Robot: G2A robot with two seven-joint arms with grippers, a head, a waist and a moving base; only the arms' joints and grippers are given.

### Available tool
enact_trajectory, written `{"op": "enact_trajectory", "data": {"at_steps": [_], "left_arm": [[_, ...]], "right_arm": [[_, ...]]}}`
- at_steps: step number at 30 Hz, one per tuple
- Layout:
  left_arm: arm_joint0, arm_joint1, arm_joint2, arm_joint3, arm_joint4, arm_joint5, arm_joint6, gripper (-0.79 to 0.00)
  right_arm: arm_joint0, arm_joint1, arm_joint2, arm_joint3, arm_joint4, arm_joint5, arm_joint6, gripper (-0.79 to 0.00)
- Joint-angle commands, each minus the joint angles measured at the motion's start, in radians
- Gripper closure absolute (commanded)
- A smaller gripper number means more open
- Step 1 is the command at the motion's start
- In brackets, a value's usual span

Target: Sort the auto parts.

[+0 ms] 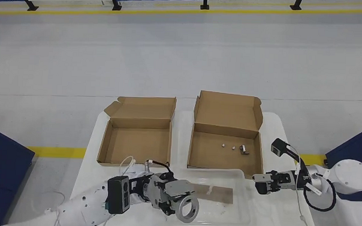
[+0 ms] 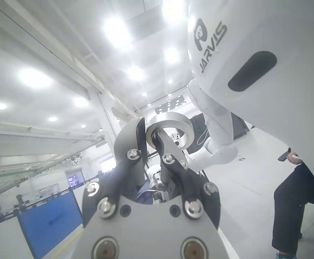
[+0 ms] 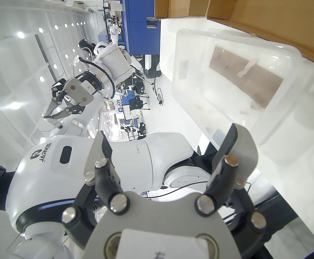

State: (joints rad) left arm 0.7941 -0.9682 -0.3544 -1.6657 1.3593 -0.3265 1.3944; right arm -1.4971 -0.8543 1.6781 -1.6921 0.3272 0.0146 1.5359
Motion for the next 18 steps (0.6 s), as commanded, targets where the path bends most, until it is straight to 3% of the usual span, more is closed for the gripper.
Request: {"op": "enact_trajectory", "data": {"at_steps": [1, 18], "left_arm": [[0.010, -0.004, -0.018, -0.019, -0.019, -0.004, -0.016, 0.000], [0.093, -0.041, -0.119, -0.157, -0.111, -0.046, 0.053, 0.000]], "right_arm": [[0.000, 0.000, 0.000, 0.000, 0.000, 0.000, 0.000, -0.785], [0.000, 0.000, 0.000, 0.000, 0.000, 0.000, 0.000, -0.785]]}}
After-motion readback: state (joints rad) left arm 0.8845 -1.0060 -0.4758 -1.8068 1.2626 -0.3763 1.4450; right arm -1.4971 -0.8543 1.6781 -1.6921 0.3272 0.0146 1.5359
